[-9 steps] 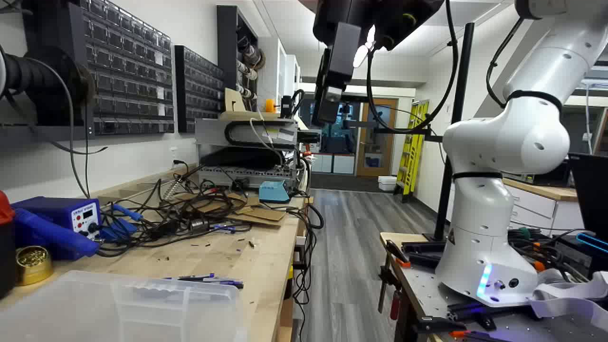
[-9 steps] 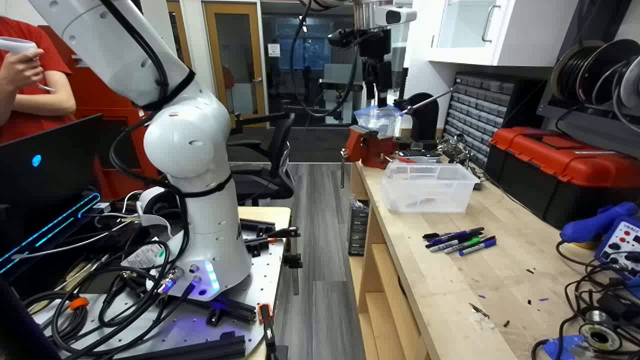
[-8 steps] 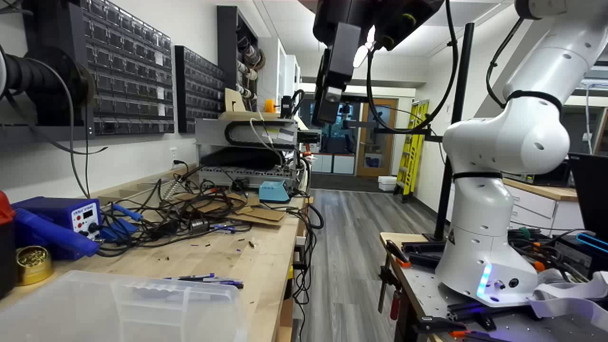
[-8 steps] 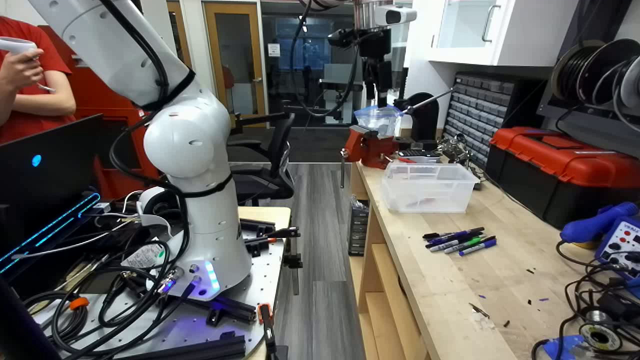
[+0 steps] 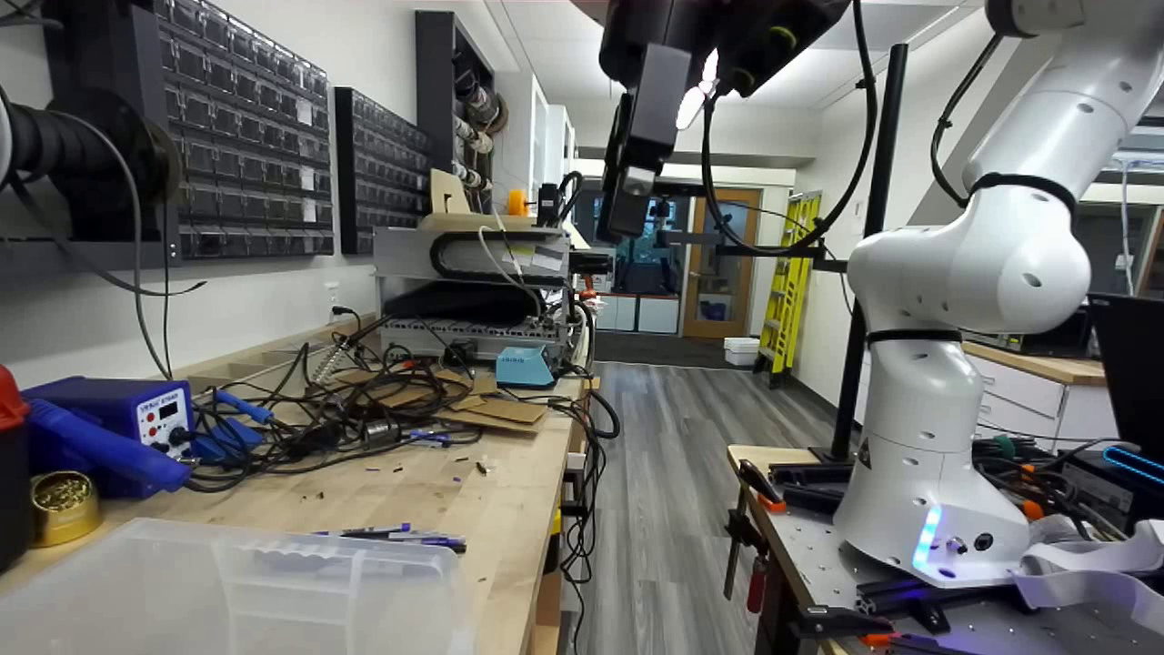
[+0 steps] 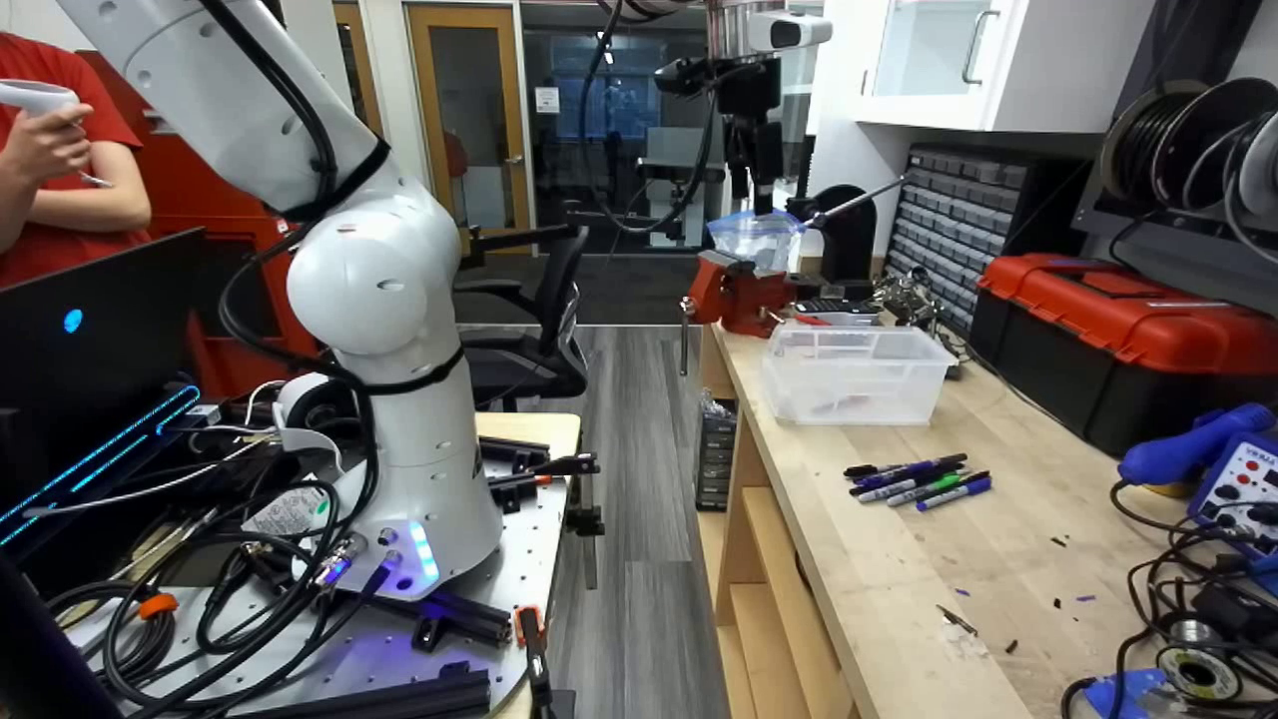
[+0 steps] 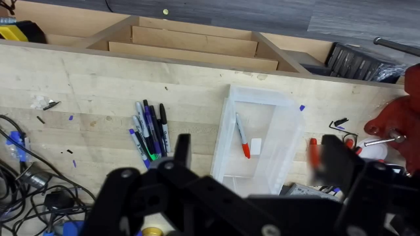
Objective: Put a pen in the storage box
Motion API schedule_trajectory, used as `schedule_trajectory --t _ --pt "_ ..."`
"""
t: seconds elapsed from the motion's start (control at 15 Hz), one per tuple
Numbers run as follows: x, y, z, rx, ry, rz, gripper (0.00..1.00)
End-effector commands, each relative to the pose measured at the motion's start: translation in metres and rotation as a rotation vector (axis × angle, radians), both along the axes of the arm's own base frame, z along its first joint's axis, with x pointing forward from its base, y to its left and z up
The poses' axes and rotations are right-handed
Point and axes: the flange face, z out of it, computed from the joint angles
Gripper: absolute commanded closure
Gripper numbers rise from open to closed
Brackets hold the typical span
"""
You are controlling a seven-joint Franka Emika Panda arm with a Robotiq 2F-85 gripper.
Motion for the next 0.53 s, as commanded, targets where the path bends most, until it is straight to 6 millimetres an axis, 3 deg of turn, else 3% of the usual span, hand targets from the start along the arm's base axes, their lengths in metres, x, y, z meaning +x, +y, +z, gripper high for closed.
schedule_trajectory --t 0.0,0.2,0.47 --pt "0.003 0.001 -0.004 0.002 0.005 -0.001 0.0" --pt "0.014 0.004 -0.013 -0.015 0.004 -0.014 0.0" --pt "0.044 0.008 -0.037 -0.026 0.005 -0.014 0.0"
